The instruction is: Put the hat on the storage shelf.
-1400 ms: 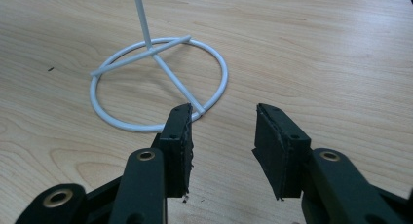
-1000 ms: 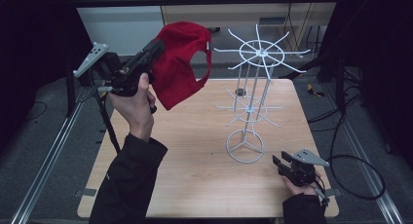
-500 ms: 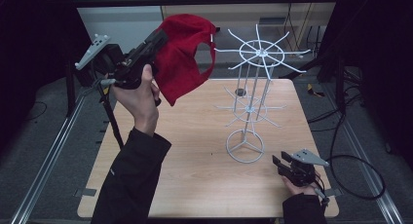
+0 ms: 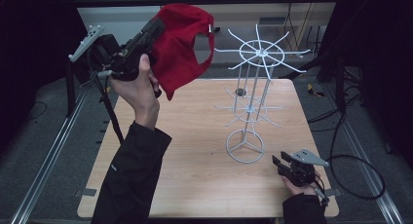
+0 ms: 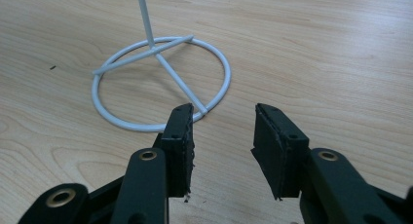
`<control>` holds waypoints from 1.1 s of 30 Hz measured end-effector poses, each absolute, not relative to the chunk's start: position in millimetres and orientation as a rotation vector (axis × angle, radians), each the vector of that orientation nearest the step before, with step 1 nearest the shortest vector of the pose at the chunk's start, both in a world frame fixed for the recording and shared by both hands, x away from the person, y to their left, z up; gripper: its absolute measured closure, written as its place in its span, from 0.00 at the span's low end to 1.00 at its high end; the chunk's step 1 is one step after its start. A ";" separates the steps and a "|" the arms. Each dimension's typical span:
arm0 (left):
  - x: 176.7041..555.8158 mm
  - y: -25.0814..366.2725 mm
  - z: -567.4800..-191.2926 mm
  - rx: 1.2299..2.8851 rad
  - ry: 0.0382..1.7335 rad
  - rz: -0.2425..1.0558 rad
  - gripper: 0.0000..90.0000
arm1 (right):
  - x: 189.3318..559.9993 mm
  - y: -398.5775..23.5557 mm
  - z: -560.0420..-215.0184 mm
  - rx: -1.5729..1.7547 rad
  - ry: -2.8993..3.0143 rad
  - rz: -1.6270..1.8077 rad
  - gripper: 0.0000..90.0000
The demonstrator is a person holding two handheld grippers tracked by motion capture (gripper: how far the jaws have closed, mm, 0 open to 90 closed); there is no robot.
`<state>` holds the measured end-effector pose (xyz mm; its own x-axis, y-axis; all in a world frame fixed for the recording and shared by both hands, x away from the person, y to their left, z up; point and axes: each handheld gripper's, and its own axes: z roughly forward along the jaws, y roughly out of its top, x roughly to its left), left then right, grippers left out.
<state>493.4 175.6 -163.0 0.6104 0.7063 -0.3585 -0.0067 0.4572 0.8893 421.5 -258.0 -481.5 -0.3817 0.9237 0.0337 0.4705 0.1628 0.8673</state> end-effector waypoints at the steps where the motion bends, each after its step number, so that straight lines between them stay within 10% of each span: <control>1: 493.2 175.3 -162.3 1.010 0.813 0.504 0.89 | 421.5 -258.0 -481.5 1.317 1.928 1.147 0.66; 33: 522.1 149.3 -225.9 1.131 0.909 0.405 0.84 | 421.8 -257.1 -482.3 1.308 1.940 1.142 0.66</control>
<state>522.1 149.3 -225.9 0.5918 0.6922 -0.4131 0.1551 0.4051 0.9010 421.8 -257.1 -482.3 -0.3898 0.9205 0.0276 0.4708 0.1734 0.8650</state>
